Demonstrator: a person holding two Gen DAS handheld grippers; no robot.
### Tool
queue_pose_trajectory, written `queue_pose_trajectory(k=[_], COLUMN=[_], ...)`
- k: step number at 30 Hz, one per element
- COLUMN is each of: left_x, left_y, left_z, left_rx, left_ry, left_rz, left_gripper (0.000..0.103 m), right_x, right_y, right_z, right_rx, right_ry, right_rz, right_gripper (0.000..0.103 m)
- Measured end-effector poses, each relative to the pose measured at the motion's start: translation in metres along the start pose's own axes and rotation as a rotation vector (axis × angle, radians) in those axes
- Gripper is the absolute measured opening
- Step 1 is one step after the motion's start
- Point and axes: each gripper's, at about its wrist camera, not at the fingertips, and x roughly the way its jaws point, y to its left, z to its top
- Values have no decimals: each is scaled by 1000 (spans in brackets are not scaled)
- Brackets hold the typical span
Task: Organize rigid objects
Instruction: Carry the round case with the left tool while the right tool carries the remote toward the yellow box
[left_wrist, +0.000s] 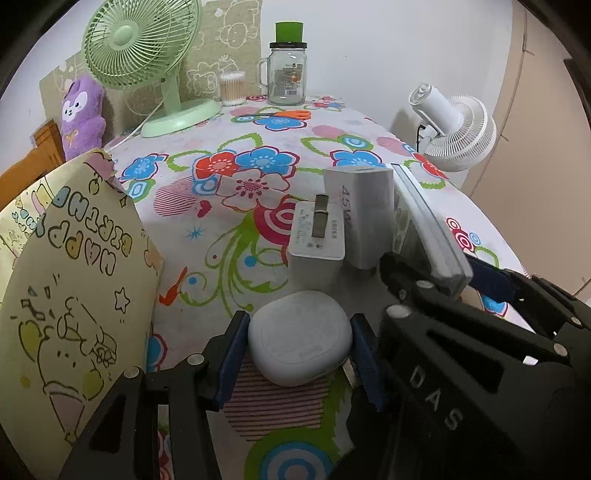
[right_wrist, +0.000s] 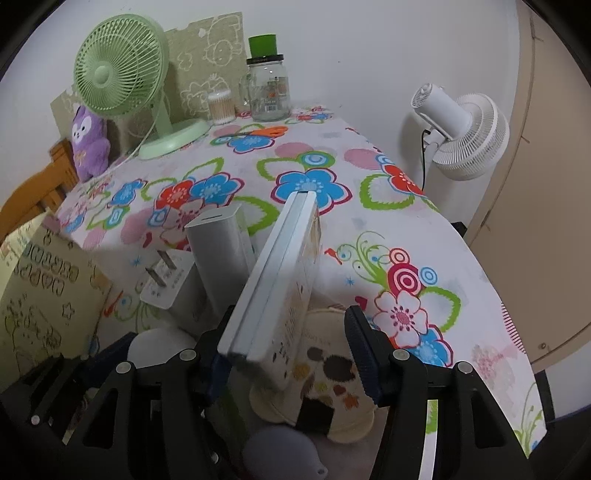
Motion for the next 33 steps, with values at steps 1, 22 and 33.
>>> queue_pose_trajectory(k=[1, 22, 33], left_x=[0, -32, -65], left_y=[0, -10, -13], left_z=[0, -7, -10], left_rx=[-1, 41, 68], left_ry=[0, -58, -110], left_rz=[-1, -17, -16], left_gripper=[57, 57, 57], right_x=[1, -37, -73], right_y=[0, -3, 1], right_z=[1, -11, -13], right_rx=[-1, 28, 26], right_ry=[-1, -41, -88], right_rz=[5, -13, -25], right_gripper=[32, 22, 22])
